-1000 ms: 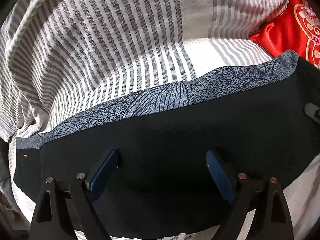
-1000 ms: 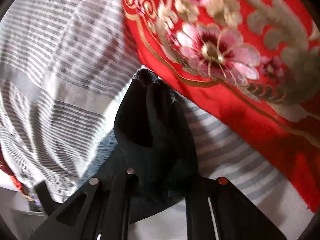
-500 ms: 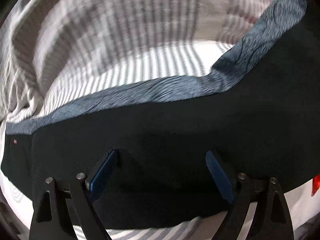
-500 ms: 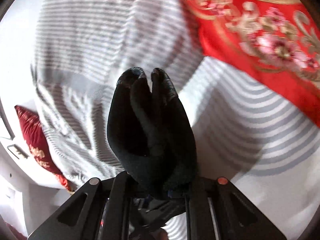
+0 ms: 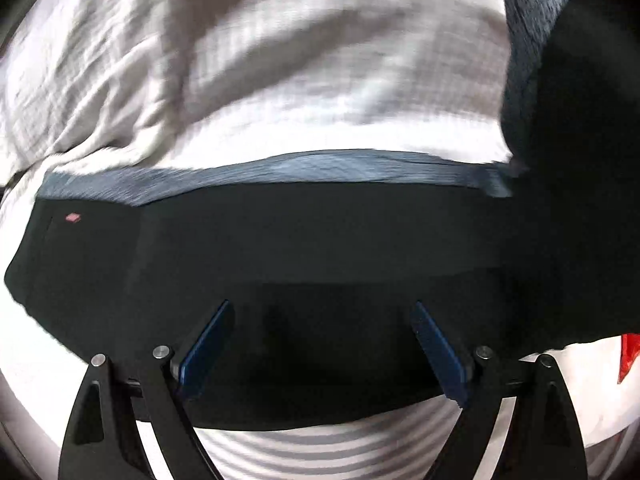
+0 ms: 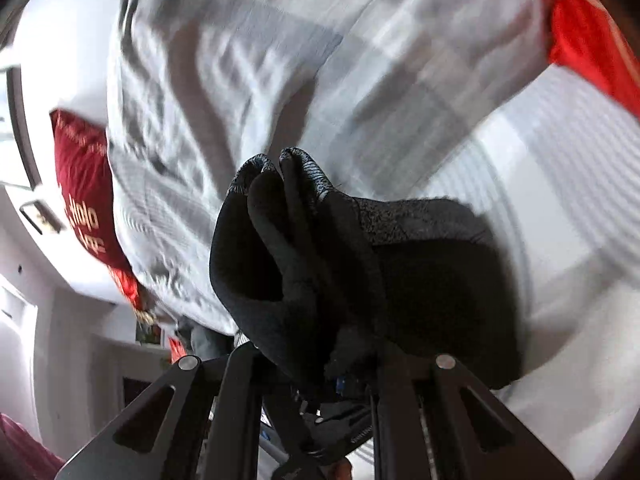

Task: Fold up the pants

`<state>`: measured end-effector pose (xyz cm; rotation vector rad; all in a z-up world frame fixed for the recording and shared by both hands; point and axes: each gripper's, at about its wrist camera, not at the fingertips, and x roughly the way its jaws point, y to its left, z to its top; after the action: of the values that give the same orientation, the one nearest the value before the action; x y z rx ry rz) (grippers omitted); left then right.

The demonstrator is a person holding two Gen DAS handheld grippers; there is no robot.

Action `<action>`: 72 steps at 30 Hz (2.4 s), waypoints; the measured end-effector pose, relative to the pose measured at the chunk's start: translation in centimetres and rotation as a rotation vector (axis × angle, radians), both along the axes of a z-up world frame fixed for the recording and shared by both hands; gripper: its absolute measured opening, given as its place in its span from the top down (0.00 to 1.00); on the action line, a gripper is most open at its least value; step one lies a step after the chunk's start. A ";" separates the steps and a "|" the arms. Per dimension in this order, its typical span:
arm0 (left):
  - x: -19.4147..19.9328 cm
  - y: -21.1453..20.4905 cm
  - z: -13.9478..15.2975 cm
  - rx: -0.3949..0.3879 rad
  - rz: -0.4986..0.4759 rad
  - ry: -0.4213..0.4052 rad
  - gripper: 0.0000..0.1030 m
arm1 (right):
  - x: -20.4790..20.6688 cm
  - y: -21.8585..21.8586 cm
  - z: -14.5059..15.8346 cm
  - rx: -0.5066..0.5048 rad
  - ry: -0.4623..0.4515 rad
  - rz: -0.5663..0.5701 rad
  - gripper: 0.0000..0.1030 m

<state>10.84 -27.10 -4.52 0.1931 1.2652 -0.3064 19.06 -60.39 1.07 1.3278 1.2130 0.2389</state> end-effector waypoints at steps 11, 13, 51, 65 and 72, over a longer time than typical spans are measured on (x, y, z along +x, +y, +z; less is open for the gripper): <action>0.8 14.6 -1.9 0.079 0.156 -0.008 0.12 | 0.5 16.7 -3.7 -0.250 0.092 0.357 0.86; 0.8 16.7 -2.4 0.085 0.183 0.005 0.12 | 0.1 19.4 -4.9 -0.335 0.122 0.434 0.79; -0.4 8.1 -0.4 -0.226 0.399 0.146 0.52 | 12.4 30.9 -7.0 -0.378 -0.153 1.467 0.95; -1.2 8.7 -1.4 -0.213 0.342 0.113 0.49 | 14.1 28.3 -11.0 -0.329 -0.011 1.299 0.99; -0.8 9.4 1.7 -0.146 0.300 0.103 0.47 | 15.5 20.4 -8.0 -0.381 0.018 1.070 0.28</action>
<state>10.07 -17.66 -2.85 -0.1392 1.3466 -0.1501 34.56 -40.00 -6.92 0.2564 1.7865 0.7043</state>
